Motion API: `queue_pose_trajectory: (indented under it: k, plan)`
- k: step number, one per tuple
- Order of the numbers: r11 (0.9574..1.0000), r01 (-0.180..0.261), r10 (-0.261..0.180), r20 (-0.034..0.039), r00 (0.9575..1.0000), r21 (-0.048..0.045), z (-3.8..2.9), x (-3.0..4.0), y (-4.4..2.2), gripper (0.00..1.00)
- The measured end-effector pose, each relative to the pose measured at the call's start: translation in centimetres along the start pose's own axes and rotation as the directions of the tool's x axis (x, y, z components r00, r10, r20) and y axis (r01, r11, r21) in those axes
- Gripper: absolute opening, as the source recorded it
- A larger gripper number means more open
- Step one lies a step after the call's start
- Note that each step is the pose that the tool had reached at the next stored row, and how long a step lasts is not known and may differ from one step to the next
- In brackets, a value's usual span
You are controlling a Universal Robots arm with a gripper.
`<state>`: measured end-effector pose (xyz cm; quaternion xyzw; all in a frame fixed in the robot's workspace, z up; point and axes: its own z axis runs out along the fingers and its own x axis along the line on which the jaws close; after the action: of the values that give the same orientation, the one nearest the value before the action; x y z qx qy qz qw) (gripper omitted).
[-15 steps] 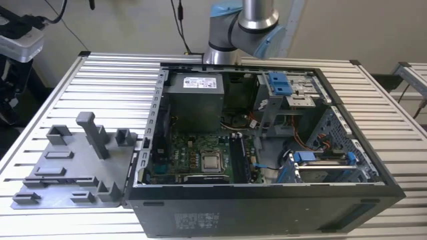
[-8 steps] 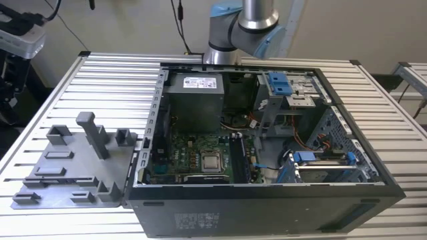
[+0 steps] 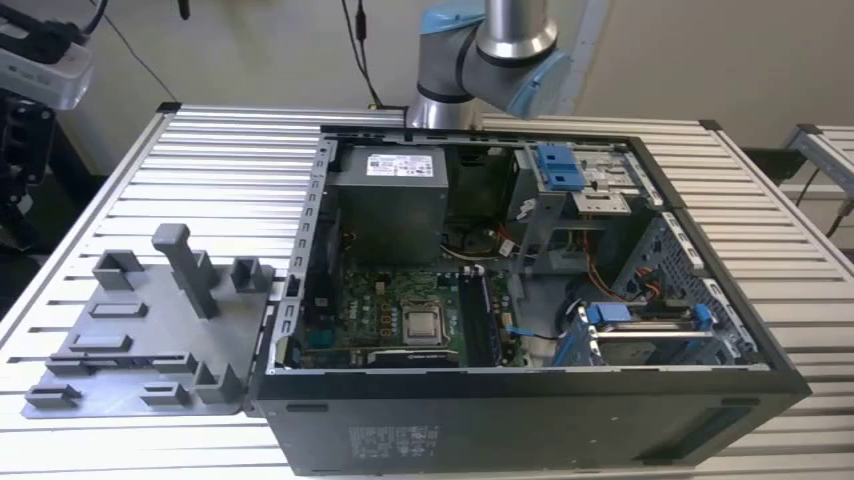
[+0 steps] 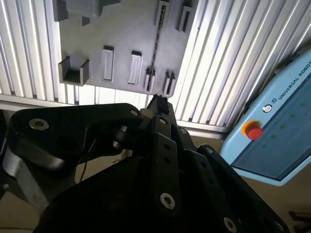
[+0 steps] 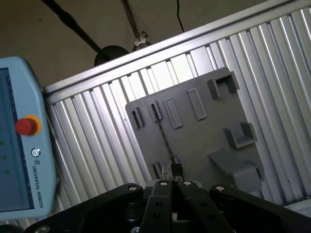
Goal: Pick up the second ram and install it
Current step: 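Pick up the second ram and move it above second insertion slot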
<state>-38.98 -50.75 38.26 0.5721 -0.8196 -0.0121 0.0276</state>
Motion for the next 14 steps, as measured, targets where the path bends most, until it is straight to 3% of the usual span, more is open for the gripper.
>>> queue_pose_trajectory:
  k: [4, 9, 14]
  plan:
    - [0.9986, 0.053, -0.053, -0.0028, 0.9986, 0.0016, 0.0, 0.0, 0.0, 0.11]
    - [0.9929, 0.119, -0.119, -0.0063, 0.9929, 0.0034, 0.0, 0.0, 0.0, 0.11]
    - [0.9906, 0.137, -0.137, -0.0074, 0.9905, 0.0038, 0.0, 0.0, 0.0, 0.11]
